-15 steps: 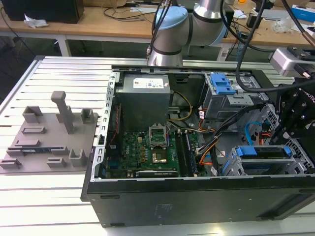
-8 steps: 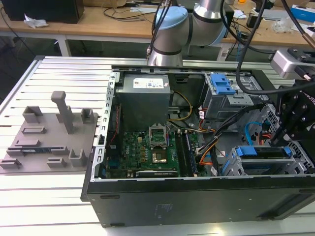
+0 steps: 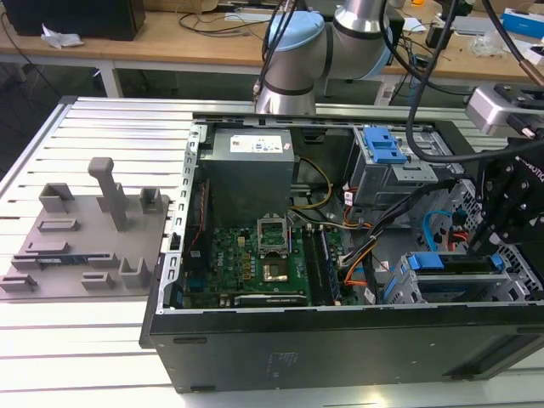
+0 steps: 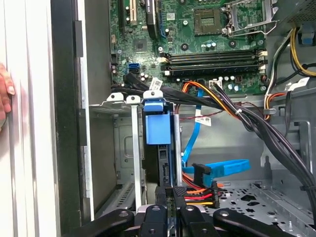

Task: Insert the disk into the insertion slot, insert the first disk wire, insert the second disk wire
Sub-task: 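Insert the first disk wire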

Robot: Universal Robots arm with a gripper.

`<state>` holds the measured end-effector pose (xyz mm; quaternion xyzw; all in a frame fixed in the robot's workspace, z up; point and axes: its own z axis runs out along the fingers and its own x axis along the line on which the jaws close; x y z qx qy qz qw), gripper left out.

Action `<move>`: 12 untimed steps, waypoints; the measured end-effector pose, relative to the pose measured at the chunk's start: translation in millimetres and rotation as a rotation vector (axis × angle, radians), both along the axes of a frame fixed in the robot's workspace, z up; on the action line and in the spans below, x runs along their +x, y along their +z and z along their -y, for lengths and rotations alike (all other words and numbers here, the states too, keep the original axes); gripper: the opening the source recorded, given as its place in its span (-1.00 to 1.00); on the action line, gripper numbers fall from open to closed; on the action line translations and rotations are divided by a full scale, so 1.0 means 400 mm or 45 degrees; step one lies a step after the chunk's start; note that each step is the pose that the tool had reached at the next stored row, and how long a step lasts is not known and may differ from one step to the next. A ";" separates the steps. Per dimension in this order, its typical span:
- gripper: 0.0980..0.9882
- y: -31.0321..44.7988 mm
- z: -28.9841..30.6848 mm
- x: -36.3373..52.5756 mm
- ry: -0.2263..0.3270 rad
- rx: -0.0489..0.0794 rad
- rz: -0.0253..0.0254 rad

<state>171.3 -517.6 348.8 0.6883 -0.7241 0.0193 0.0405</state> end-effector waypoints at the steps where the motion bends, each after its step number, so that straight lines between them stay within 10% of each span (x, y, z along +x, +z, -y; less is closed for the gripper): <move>1: -0.84 0.000 -0.001 0.000 0.000 0.003 0.0010; 12: -0.84 0.000 0.001 -0.002 -0.001 0.010 0.0048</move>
